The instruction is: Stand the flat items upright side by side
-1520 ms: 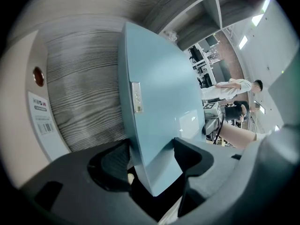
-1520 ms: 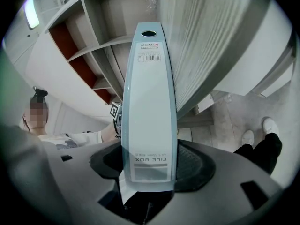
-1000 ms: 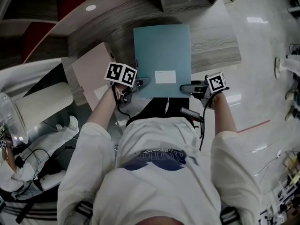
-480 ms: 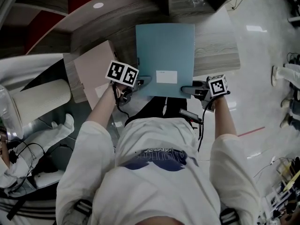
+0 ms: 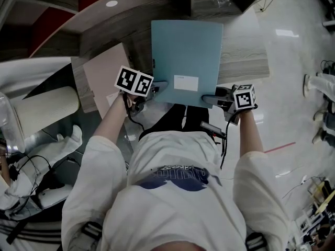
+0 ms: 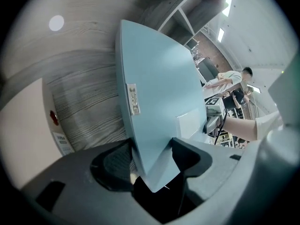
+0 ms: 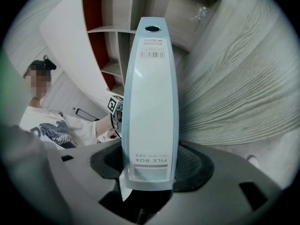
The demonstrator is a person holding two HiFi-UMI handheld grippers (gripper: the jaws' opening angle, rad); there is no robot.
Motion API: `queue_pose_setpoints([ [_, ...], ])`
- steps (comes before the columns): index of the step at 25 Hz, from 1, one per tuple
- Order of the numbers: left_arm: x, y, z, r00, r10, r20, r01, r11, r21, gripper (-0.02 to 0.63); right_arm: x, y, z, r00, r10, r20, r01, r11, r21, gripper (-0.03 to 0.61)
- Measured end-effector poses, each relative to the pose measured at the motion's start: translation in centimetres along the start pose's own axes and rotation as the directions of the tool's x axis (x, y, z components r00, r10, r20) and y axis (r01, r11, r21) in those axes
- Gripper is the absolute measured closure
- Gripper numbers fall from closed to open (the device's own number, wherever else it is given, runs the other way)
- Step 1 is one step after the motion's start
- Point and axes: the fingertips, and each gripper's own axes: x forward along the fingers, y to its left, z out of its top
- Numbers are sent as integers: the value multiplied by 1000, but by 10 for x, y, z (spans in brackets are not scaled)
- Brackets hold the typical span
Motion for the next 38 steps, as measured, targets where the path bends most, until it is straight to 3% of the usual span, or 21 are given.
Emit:
queue_pose_setpoints([
  [8,-26,-13,29,994,37,99,-49,991,123,342,-8,22,26,998,-38,58,48,983,-175,301],
  [14,-39,-17,49,986,62,158,-93,976,196,344,-13,34,46,990,-105,91,130,937,-324,301],
  [20,-46,-15,66,970,85,229,-146,953,264,348,-14,40,61,971,-189,146,237,846,-478,301],
  [26,-48,-9,75,955,90,282,-184,927,328,350,-10,38,66,951,-254,177,310,778,-547,299],
  [38,-45,16,84,922,145,360,-295,864,407,354,12,15,73,865,-464,194,447,534,-718,298],
])
